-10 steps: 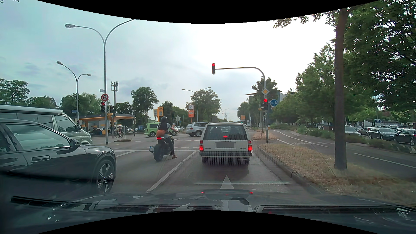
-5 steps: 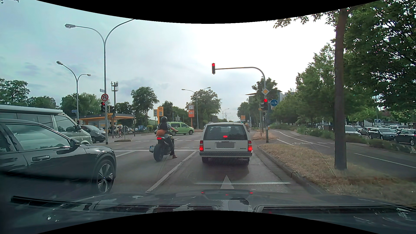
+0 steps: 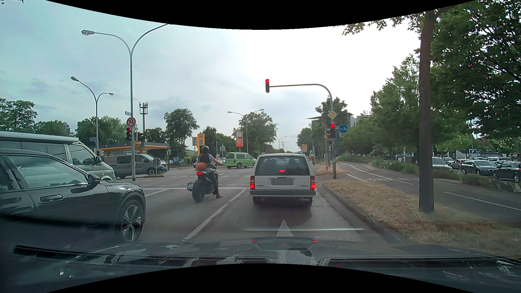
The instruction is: Follow the waypoints while adhering to traffic rules and regulations
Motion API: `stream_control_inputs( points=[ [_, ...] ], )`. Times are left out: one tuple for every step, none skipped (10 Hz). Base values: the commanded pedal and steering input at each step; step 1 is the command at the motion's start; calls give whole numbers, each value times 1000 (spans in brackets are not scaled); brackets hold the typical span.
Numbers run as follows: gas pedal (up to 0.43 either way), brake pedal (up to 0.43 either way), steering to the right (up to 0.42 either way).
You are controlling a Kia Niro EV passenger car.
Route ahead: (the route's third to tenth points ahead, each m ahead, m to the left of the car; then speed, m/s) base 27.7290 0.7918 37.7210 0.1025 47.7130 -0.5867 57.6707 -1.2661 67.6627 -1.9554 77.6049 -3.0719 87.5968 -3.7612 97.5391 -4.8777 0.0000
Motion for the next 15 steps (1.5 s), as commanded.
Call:
stream_control_inputs(
  points=[
    [0,0,11],
    [0,0,11],
    [0,0,11],
    [0,0,11],
    [0,0,11],
    [0,0,11],
    [0,0,11],
    [0,0,11],
    [0,0,11],
    [0,0,11],
    [0,0,11],
    [0,0,11],
    [0,0,11],
    [0,0,11],
    [0,0,11]
  ],
)
